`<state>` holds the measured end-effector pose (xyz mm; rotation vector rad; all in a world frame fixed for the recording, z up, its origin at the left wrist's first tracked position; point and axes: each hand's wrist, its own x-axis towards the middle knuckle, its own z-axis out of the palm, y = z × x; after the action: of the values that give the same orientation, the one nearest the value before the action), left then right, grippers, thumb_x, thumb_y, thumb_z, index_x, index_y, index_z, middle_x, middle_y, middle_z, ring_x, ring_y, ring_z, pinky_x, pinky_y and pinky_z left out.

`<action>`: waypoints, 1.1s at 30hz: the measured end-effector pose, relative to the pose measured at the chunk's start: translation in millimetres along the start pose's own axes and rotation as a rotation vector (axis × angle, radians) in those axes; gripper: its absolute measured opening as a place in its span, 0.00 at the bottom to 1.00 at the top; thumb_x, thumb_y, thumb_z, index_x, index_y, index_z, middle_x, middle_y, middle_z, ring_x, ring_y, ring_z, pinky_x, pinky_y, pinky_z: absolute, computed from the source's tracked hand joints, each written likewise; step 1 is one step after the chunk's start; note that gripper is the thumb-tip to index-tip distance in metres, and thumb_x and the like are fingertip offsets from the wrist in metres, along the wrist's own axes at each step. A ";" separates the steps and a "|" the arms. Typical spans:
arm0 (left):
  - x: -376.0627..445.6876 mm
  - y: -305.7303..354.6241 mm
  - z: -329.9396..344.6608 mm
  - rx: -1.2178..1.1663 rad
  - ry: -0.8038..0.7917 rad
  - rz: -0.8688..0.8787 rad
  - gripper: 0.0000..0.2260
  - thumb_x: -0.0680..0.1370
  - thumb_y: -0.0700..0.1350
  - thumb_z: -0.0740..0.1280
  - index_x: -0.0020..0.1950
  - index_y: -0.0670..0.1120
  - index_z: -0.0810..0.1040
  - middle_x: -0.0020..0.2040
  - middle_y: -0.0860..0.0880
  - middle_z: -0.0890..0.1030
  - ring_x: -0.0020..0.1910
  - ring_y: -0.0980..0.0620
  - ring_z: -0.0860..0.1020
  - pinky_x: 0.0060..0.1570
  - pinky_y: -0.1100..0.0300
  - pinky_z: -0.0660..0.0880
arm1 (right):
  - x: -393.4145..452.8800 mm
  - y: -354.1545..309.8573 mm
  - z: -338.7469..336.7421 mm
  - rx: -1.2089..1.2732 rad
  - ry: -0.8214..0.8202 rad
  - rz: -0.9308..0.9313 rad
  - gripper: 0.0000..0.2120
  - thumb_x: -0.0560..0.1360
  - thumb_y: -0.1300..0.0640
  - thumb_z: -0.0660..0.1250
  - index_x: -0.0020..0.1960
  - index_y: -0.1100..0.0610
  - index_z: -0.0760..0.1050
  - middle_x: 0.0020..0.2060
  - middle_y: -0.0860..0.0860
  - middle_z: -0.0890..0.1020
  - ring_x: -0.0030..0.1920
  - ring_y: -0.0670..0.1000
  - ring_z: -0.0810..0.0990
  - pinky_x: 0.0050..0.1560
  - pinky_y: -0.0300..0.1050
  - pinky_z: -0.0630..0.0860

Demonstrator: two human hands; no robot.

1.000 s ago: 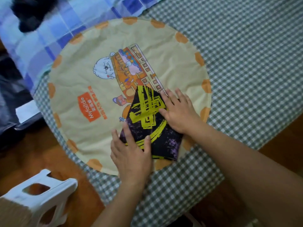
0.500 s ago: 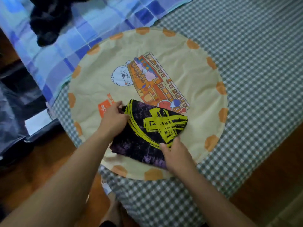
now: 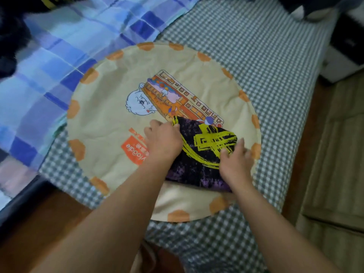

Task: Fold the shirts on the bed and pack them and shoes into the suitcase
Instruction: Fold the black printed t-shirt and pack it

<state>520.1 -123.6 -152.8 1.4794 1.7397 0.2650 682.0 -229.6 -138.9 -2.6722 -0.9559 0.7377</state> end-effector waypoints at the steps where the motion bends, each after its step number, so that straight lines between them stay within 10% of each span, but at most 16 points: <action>1: -11.3 0.5 4.0 0.112 0.125 0.115 0.16 0.85 0.51 0.58 0.70 0.45 0.70 0.61 0.42 0.70 0.58 0.40 0.69 0.55 0.46 0.70 | -5.9 -3.9 -0.9 -0.122 0.138 -0.086 0.31 0.84 0.46 0.54 0.82 0.52 0.48 0.79 0.56 0.56 0.78 0.60 0.54 0.76 0.58 0.56; 3: -36.8 -7.5 12.1 0.135 0.183 0.286 0.25 0.85 0.51 0.55 0.81 0.53 0.53 0.72 0.41 0.63 0.66 0.39 0.65 0.62 0.43 0.67 | -11.1 -5.7 2.7 -0.237 0.244 -0.312 0.31 0.84 0.42 0.51 0.83 0.51 0.46 0.81 0.54 0.50 0.80 0.59 0.47 0.78 0.57 0.48; 8: -36.7 -64.7 40.7 0.511 0.016 0.323 0.28 0.83 0.65 0.42 0.81 0.61 0.37 0.83 0.42 0.45 0.82 0.39 0.40 0.78 0.40 0.40 | 9.4 26.7 35.0 -0.451 -0.100 -0.444 0.35 0.78 0.30 0.34 0.82 0.44 0.38 0.81 0.49 0.38 0.80 0.56 0.34 0.80 0.61 0.44; 11: -47.4 -50.7 42.5 0.474 0.043 0.297 0.30 0.84 0.63 0.49 0.83 0.57 0.43 0.81 0.40 0.55 0.78 0.36 0.55 0.76 0.41 0.53 | 6.1 28.6 28.4 -0.284 -0.046 -0.255 0.35 0.80 0.31 0.44 0.82 0.44 0.38 0.81 0.52 0.37 0.81 0.59 0.38 0.80 0.61 0.45; 15: -59.4 -26.6 29.3 0.239 -0.182 0.108 0.34 0.83 0.60 0.59 0.82 0.61 0.43 0.72 0.36 0.62 0.63 0.34 0.72 0.65 0.46 0.69 | -19.0 24.7 18.8 -0.052 -0.146 -0.065 0.36 0.82 0.41 0.59 0.82 0.41 0.43 0.75 0.58 0.62 0.71 0.61 0.67 0.69 0.55 0.66; 20: -71.5 -31.7 -53.4 -0.258 -0.444 -0.049 0.34 0.76 0.53 0.75 0.79 0.60 0.64 0.74 0.52 0.72 0.70 0.50 0.73 0.72 0.55 0.67 | -55.3 10.4 -25.3 0.500 -0.434 -0.029 0.31 0.74 0.51 0.75 0.72 0.37 0.69 0.69 0.52 0.77 0.63 0.52 0.80 0.61 0.48 0.78; 24: -137.6 -93.7 -137.1 -0.603 -0.310 -0.151 0.25 0.76 0.44 0.76 0.71 0.55 0.73 0.68 0.48 0.79 0.62 0.54 0.78 0.68 0.54 0.73 | -122.3 -47.8 -23.0 0.461 -0.549 -0.180 0.34 0.61 0.34 0.79 0.66 0.33 0.74 0.61 0.47 0.81 0.56 0.45 0.83 0.60 0.50 0.79; 28: -186.7 -204.1 -235.0 -0.872 -0.144 -0.316 0.28 0.76 0.28 0.66 0.70 0.53 0.74 0.60 0.48 0.83 0.51 0.57 0.82 0.50 0.65 0.78 | -193.5 -140.3 47.8 0.401 -0.800 -0.460 0.29 0.77 0.60 0.72 0.69 0.34 0.68 0.62 0.29 0.70 0.52 0.18 0.69 0.49 0.19 0.67; 33: -196.0 -385.8 -329.9 -0.954 0.044 -0.502 0.32 0.76 0.24 0.64 0.68 0.58 0.76 0.61 0.53 0.83 0.54 0.54 0.84 0.48 0.61 0.80 | -277.0 -239.4 222.1 0.115 -1.017 -0.589 0.35 0.75 0.63 0.74 0.69 0.30 0.70 0.67 0.42 0.76 0.64 0.39 0.75 0.70 0.38 0.68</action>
<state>8.6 -300.1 -95.4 0.3455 1.5898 0.7293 254.0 -217.0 -137.4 -1.6366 -1.6980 1.9213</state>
